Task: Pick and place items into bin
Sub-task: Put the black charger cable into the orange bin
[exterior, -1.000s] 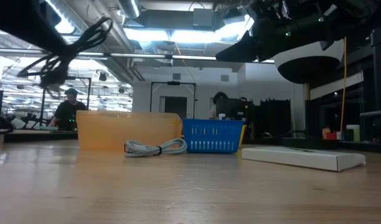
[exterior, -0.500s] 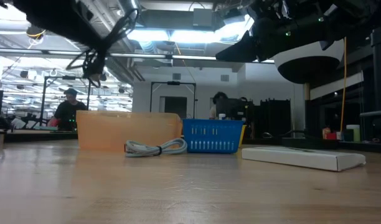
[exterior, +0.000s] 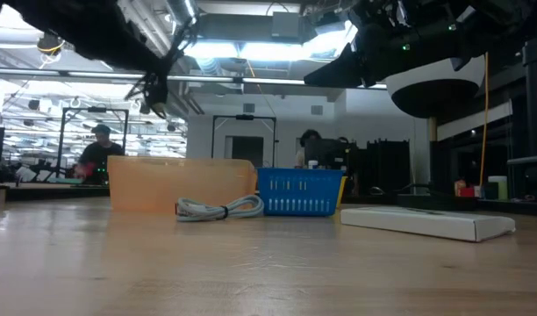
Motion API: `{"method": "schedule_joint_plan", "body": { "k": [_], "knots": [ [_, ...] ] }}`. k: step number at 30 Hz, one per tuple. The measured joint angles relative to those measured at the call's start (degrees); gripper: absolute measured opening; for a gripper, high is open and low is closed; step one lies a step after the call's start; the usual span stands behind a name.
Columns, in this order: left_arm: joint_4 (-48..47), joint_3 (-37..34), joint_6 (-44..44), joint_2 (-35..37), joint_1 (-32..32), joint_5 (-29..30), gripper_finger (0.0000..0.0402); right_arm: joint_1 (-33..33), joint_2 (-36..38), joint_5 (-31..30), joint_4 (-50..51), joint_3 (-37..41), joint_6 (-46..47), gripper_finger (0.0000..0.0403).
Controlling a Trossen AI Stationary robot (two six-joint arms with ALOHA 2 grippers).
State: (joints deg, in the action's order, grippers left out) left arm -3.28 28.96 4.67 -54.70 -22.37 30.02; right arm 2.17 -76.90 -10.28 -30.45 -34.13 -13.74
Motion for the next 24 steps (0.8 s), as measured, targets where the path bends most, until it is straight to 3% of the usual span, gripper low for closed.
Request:
{"method": "schedule_joint_plan", "body": {
  "k": [11,24],
  "knots": [
    [0.8,-1.5,-2.5,1.4,11.8,-8.3,0.0013,0.0,0.0,0.0,0.1,0.0,0.0,0.0007],
    [2.3,-1.5,2.2,1.3,25.7,-7.8,0.0016,0.0,0.0,-0.2,-0.4,0.0,1.4,0.0007]
  ]
}}
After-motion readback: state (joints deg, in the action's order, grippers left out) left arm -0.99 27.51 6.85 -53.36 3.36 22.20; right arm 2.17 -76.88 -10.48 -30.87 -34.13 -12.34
